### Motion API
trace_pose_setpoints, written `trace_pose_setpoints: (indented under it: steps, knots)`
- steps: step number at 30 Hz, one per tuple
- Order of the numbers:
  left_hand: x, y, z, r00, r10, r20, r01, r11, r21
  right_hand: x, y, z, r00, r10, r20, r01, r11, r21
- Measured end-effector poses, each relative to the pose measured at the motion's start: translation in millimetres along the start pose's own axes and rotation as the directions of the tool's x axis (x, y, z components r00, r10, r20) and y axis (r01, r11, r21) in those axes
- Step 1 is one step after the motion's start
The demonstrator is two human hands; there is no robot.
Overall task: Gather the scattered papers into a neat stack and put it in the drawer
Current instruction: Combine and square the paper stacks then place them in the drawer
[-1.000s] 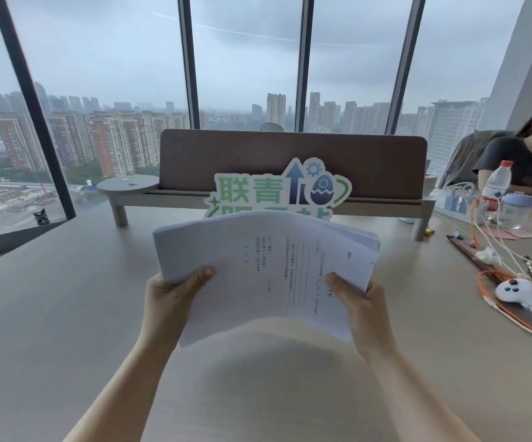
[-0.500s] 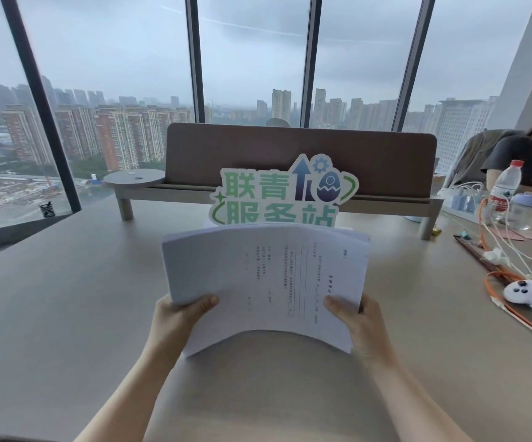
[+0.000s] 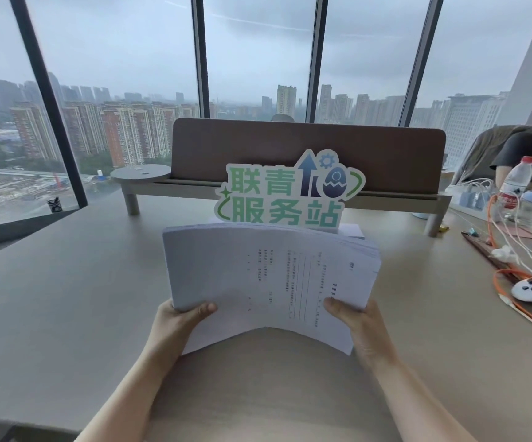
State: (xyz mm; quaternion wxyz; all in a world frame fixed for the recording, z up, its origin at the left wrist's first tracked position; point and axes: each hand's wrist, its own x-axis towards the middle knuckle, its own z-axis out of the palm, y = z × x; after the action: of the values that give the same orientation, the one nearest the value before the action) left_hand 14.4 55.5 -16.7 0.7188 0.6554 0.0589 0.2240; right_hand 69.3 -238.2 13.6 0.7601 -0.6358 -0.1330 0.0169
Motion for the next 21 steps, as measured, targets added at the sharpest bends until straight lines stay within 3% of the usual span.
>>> trace_pose_setpoints:
  steps: [7, 12, 21]
  knots:
    - [-1, -3, -2, 0.999, -0.009, 0.038, 0.009, 1.000, 0.000, 0, 4, -10, 0.996, 0.065, 0.054, -0.064, 0.997, -0.035]
    - [-2, -3, -1, 0.999, -0.001, 0.049, 0.001, 1.000, 0.008, -4, 13, -13, 0.991, 0.110, 0.073, -0.096, 0.980, -0.175]
    - [-11, 10, -7, 0.999, 0.032, -0.041, -0.031, 0.999, 0.024, -8, 10, 4, 1.000, 0.026, 0.014, -0.020, 0.955, -0.295]
